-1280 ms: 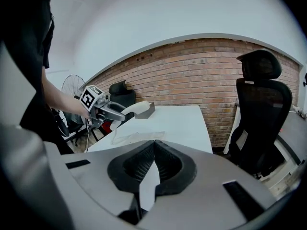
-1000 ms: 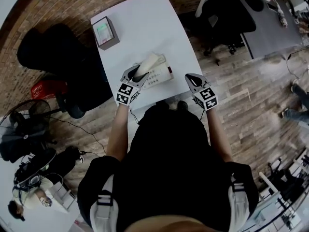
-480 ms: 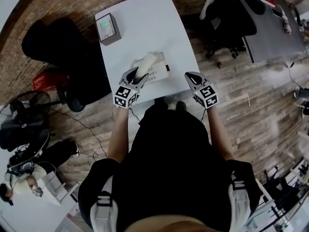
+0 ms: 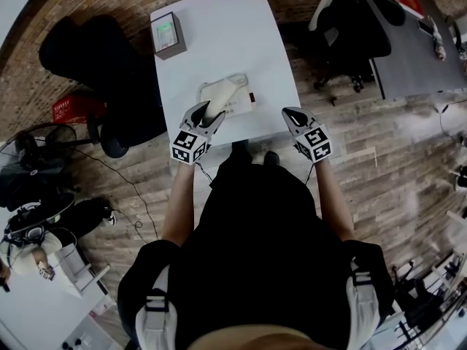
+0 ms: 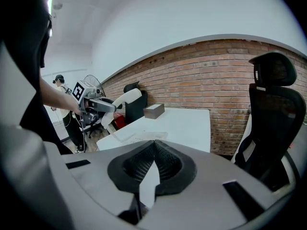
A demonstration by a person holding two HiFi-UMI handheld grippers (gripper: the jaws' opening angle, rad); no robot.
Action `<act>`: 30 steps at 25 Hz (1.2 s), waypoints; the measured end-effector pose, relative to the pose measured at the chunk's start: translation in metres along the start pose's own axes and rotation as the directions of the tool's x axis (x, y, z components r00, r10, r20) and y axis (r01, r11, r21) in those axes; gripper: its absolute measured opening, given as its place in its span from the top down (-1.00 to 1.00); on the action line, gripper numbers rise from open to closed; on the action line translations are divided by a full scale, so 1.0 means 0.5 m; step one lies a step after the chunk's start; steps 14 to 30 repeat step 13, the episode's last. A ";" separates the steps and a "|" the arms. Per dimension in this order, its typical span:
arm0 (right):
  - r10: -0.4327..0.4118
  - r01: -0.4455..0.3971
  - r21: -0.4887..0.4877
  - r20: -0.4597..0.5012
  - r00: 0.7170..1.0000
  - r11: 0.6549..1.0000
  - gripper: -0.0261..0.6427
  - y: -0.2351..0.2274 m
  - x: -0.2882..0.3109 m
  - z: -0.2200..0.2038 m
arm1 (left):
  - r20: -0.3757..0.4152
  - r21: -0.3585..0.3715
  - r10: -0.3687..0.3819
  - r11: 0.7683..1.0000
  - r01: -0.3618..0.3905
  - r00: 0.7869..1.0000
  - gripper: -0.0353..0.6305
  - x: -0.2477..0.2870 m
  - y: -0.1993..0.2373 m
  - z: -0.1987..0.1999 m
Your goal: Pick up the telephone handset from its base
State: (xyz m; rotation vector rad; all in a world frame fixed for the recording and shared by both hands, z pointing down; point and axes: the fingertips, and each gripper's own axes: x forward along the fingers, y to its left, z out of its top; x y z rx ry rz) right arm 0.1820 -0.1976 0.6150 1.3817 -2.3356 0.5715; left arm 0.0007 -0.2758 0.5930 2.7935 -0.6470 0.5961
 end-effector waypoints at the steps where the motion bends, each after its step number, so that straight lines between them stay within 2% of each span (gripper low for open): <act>1: 0.002 -0.002 -0.002 0.000 1.000 1.000 0.93 -0.002 -0.001 -0.003 | 0.000 -0.001 0.004 1.000 -0.004 1.000 0.23 -0.002 -0.003 -0.001; 13: 0.037 -0.037 -0.016 0.005 0.999 0.999 0.93 0.000 -0.024 -0.034 | 0.001 0.001 0.029 1.000 -0.029 1.000 0.23 -0.013 -0.047 -0.005; 30: 0.037 -0.037 -0.016 0.005 0.999 0.999 0.93 0.000 -0.024 -0.034 | 0.001 0.001 0.029 1.000 -0.029 1.000 0.23 -0.013 -0.047 -0.005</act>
